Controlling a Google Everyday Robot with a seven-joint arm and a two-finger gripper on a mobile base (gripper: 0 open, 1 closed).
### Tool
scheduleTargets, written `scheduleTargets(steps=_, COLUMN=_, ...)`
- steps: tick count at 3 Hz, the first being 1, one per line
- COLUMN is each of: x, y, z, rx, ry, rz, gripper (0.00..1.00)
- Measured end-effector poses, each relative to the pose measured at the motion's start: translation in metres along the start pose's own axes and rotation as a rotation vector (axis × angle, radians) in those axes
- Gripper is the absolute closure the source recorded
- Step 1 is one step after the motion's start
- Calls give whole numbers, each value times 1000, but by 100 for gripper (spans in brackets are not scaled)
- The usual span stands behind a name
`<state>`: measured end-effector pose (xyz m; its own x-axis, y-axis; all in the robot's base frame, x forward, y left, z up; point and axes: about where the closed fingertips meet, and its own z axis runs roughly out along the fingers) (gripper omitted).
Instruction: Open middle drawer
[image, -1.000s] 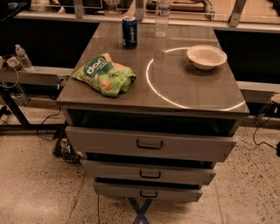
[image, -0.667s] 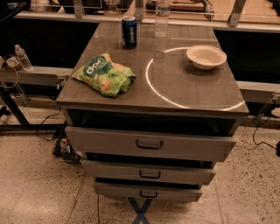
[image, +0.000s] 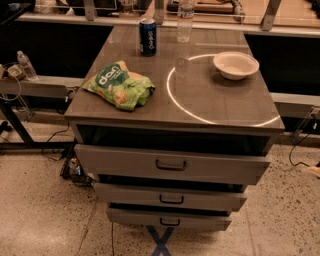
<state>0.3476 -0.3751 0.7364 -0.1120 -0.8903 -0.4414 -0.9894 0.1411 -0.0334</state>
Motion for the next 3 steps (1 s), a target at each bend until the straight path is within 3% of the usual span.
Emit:
scheduleTargets(steps=1, x=-1, y=5, z=52, rx=-22, ry=-78, rz=-41, gripper=0)
scheduleTargets(steps=2, x=0, y=5, z=51, rx=-22, ry=-76, rz=-40, gripper=0)
scheduleTargets(steps=3, x=1, y=15, z=77, rx=-14, ry=-93, rz=-21, gripper=0)
